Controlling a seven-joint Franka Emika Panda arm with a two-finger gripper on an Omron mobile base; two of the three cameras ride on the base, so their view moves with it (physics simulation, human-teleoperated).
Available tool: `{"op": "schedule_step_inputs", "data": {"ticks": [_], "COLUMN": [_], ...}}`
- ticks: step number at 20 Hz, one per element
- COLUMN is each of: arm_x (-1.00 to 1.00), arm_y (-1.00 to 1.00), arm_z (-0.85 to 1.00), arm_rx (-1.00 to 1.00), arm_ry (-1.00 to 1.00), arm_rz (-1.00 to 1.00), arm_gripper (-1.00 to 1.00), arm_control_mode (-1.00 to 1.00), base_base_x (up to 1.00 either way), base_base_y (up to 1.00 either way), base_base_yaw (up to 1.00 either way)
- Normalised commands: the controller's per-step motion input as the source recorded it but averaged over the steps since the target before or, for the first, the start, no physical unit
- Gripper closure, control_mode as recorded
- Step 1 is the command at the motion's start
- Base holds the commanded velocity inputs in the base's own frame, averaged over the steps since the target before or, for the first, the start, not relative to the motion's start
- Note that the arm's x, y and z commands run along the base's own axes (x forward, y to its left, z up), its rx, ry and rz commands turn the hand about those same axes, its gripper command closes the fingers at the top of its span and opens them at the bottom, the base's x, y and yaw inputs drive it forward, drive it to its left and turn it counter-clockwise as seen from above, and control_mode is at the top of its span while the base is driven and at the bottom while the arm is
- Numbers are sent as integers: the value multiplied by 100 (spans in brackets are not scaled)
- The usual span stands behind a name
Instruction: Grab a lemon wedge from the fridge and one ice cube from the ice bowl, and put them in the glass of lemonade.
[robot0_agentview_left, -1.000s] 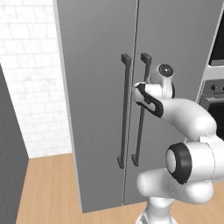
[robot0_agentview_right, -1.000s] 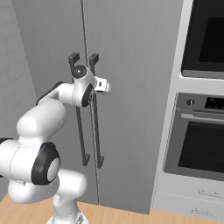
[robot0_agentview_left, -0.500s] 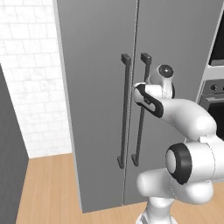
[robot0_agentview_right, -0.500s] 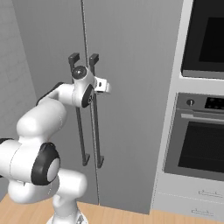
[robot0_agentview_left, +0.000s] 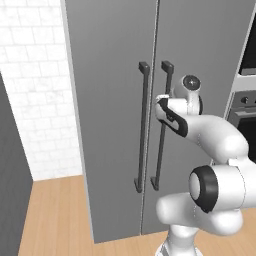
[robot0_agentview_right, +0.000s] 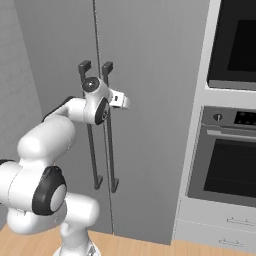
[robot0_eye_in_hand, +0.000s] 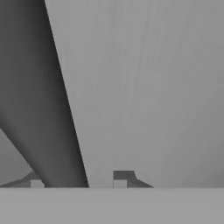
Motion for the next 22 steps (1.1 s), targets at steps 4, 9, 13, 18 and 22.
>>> {"op": "schedule_step_inputs", "data": {"ticks": [4,9,13,18,22], "arm_x": [-54,-95,-100,-100,-100], "arm_y": [-90,-100,-100,-100,-100], "arm_z": [0,12,6,31,33], "arm_rx": [9,17,17,12,6], "arm_ry": [0,0,0,0,0], "arm_rz": [-13,-8,-4,-4,-9], "arm_gripper": [100,100,100,100,100], "arm_control_mode": [-100,-100,-100,-100,-100], "base_base_x": [0,0,0,0,0], "base_base_y": [0,0,0,0,0], "base_base_yaw": [0,0,0,0,0]}}
